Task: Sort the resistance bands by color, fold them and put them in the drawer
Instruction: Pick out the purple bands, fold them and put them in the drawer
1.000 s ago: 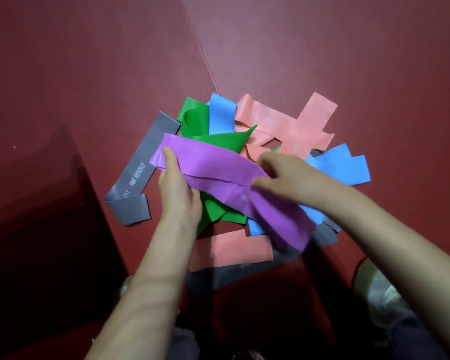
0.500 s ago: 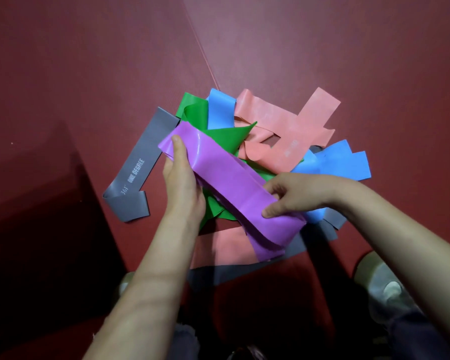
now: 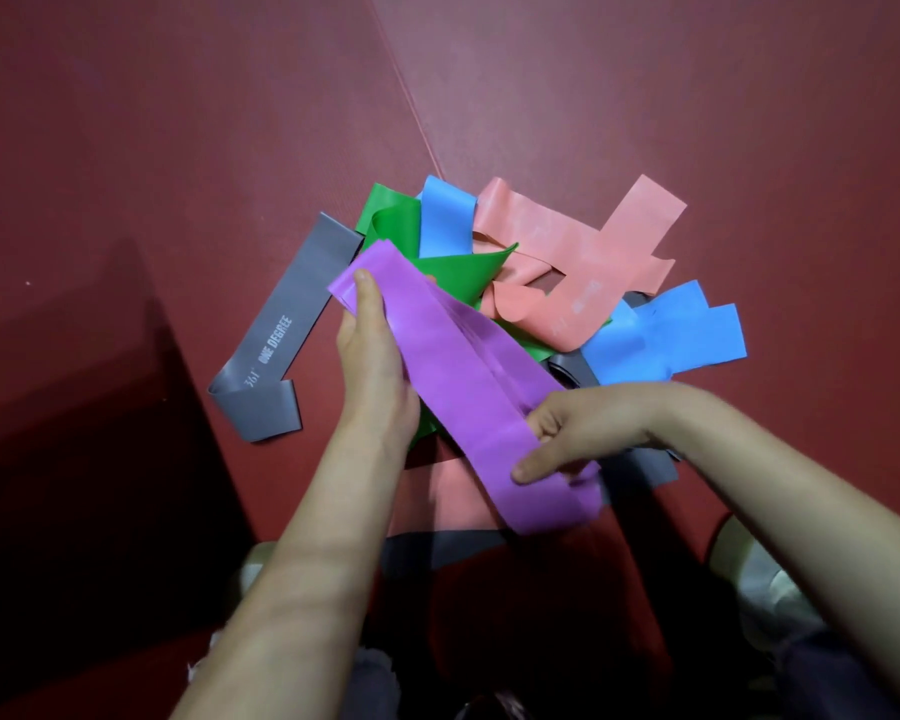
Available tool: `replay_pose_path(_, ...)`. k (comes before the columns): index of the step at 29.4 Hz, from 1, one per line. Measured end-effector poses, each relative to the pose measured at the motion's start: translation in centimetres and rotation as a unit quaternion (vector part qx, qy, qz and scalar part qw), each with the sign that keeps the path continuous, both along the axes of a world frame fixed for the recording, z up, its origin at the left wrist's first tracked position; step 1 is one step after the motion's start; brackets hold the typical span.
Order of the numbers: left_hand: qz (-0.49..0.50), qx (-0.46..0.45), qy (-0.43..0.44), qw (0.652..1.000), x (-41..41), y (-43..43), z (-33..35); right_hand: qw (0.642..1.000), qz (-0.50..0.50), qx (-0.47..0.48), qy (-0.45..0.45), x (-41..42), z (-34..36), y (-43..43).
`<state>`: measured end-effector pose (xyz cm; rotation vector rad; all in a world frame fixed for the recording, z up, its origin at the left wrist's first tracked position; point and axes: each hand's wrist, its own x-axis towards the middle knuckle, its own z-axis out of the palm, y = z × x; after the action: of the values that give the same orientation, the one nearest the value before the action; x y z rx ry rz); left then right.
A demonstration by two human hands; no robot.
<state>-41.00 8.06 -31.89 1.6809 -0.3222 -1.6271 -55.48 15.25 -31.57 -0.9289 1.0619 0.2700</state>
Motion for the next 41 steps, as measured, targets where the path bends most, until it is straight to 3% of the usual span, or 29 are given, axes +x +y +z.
replay_pose_path(3, 0.01, -0.006, -0.002, 1.0, -0.2, -0.1, 0.1, 0.978, -0.048, -0.15, 0.134, 1.2, -1.9, 0.9)
replay_pose_path(5, 0.011, -0.008, -0.007, 1.0, -0.3, -0.1, 0.2, 0.959, -0.075, -0.208, 0.177, 1.7, -2.2, 1.2)
replay_pose_path(9, 0.012, -0.01, -0.01, 1.0, -0.4, -0.1, 0.4, 0.939, -0.047, -0.26, 0.22, 2.9, -2.2, 2.2)
replay_pose_path(14, 0.018, -0.014, -0.01, 1.0, -0.3, -0.4, 0.5, 0.918, -0.178, -0.299, 0.189, 3.1, -1.9, 5.3)
replay_pose_path(21, 0.013, -0.003, -0.028, 1.0, -0.7, -0.2, 0.6, 0.91, -0.198, -0.258, 0.257, 1.8, -2.7, 6.7)
replay_pose_path(27, 0.002, 0.0, -0.042, 0.999, -1.2, -0.1, 0.7, 0.863, -0.376, -0.191, 0.278, 3.4, -4.0, 6.7)
replay_pose_path(30, 0.009, 0.001, -0.044, 0.999, -1.3, 0.0, 0.8, 0.877, -0.322, -0.198, 0.297, 3.9, -4.2, 6.8)
replay_pose_path(33, 0.013, -0.004, -0.039, 0.999, -1.2, 0.0, 0.9, 0.875, -0.343, -0.218, 0.265, 3.7, -4.1, 7.0)
replay_pose_path(37, 0.015, -0.011, -0.025, 1.0, -1.1, -0.3, 0.9, 0.865, -0.435, -0.204, 0.146, 2.4, -2.7, 7.6)
replay_pose_path(41, 0.006, -0.018, -0.02, 1.0, -1.1, -0.3, 0.8, 0.85, -0.434, -0.246, 0.168, 0.9, -1.7, 7.6)
